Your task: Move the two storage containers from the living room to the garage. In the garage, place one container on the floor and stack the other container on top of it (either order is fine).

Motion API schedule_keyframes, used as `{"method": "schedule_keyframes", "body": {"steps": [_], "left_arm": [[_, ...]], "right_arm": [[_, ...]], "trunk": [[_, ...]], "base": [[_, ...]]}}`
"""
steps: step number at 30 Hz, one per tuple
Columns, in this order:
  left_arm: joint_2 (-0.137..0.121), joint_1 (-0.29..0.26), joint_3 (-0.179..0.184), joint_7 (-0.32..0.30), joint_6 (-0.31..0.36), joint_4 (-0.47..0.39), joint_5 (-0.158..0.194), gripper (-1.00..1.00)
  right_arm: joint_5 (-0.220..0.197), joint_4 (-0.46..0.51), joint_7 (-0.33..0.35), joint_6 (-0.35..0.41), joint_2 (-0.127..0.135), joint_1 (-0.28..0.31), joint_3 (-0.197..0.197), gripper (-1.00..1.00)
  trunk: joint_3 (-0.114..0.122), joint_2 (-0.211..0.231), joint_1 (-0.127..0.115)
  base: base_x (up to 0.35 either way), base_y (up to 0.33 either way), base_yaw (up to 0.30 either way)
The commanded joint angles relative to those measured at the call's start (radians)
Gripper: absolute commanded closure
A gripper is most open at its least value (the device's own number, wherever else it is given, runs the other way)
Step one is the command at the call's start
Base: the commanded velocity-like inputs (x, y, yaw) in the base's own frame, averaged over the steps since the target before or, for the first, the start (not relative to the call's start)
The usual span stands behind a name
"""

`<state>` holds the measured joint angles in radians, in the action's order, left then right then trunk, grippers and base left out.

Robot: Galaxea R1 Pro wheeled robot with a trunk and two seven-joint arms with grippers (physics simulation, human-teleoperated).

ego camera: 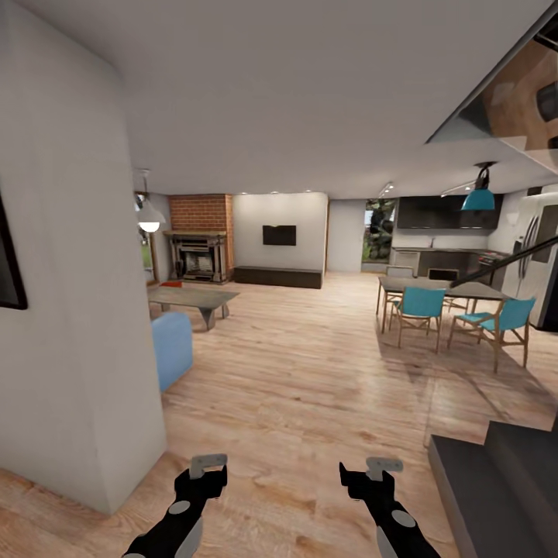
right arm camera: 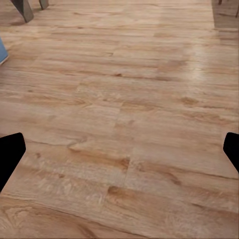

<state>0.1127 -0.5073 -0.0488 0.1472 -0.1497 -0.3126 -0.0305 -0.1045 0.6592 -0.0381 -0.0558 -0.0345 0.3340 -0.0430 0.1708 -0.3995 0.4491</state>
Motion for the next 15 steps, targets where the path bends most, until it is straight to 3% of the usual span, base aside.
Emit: {"method": "schedule_keyframes", "body": {"steps": [1,15], "left_arm": [[0.000,0.000,-0.005,0.000,-0.004,0.001,-0.003,-1.00],[0.000,0.000,-0.005,0.001,-0.004,0.001,-0.003,-1.00]], "right_arm": [[-0.011,-0.001,-0.004,-0.004,0.001,0.000,-0.005,-1.00],[-0.011,-0.001,-0.003,-0.004,0.001,0.000,-0.005,-1.00]], "trunk": [[0.000,-0.001,0.001],[0.000,-0.001,0.001]], "base": [[0.331,0.000,0.000],[0.331,0.000,0.000]]}}
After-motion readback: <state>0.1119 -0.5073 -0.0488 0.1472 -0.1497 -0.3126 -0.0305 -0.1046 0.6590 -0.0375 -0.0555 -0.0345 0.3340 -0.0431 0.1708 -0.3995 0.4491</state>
